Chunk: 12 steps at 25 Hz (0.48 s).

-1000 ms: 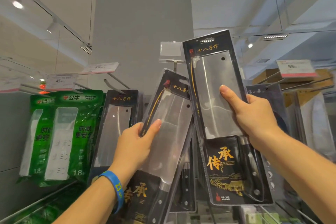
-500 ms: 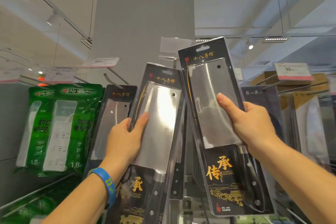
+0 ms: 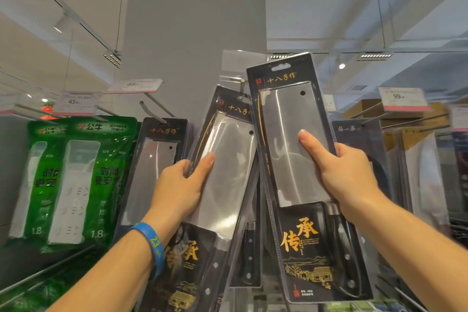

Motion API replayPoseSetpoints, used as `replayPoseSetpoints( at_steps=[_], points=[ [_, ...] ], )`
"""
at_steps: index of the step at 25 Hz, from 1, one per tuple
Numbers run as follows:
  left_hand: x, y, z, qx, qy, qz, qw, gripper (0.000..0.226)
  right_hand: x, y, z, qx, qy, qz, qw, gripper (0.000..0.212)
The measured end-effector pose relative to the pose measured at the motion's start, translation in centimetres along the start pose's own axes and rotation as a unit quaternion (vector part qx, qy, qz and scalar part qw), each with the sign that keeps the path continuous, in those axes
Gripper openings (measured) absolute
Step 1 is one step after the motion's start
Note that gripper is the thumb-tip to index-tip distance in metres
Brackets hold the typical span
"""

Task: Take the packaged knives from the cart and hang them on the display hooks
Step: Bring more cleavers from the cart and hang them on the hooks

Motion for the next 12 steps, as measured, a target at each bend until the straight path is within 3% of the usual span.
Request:
replayPoseSetpoints(
  at_steps=[4, 7, 12],
  points=[
    [0.6, 0.3, -0.8, 0.023, 0.012, -0.03, 0.999, 0.079, 0.0, -0.3, -0.5, -0.012, 0.002, -0.024, 1.0, 0.126],
    [0.3, 0.7, 0.2, -0.013, -0.021, 0.003, 1.0, 0.091, -0.1, 0.1, -0.5, -0.016, 0.002, -0.02, 1.0, 0.125],
    [0.6, -0.5, -0.3, -0.018, -0.034, 0.015, 0.999, 0.077, -0.2, -0.3, -1.0, 0.006, 0.005, -0.043, 0.999, 0.096]
  ],
)
Point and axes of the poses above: each hand's wrist, its own x-axis towards the middle knuckle, its own y-axis out of the palm, z = x × y, the point moved 6 cm from there along x, towards the middle knuckle, and after that the axes turned 4 degrees about -y, right-handed, at the moved point
